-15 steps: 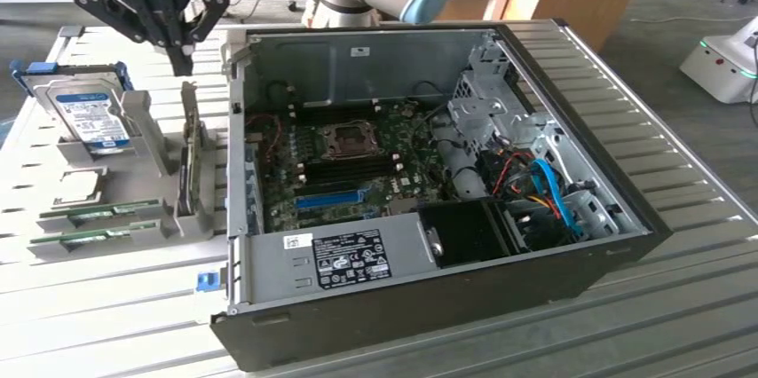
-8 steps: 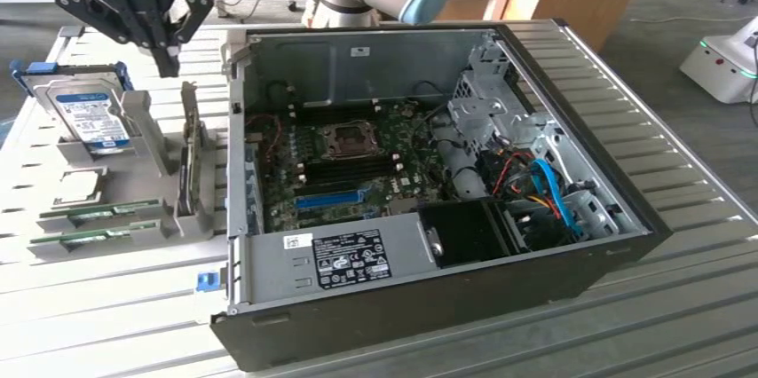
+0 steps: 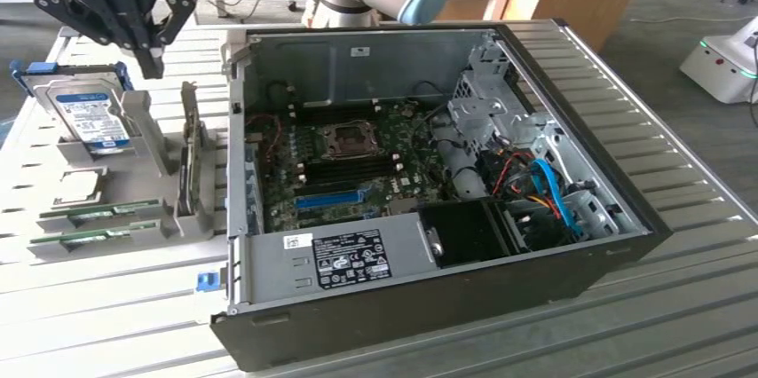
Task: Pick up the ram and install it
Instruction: 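Reach for the ram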
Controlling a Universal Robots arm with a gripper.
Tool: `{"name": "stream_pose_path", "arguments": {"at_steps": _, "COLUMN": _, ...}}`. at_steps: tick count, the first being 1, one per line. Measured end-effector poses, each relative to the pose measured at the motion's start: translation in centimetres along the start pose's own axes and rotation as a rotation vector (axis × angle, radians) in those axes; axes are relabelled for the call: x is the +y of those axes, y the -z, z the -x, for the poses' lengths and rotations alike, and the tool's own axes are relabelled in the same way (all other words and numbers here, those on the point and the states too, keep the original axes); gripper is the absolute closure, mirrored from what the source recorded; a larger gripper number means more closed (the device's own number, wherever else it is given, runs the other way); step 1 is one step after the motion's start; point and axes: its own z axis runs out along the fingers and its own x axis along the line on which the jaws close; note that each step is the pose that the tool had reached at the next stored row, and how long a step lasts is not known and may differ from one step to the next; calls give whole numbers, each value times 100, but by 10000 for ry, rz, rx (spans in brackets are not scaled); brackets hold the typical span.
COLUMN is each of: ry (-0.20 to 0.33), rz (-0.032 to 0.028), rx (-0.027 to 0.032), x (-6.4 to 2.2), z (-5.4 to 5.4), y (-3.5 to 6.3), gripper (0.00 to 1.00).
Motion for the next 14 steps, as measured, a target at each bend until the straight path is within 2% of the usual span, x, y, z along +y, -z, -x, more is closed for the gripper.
{"name": "stream_pose_path", "arguments": {"at_steps": 14, "ry": -2, "rz": -3, "rx": 38, "x": -23, "z": -298, "y": -14, "gripper": 89}}
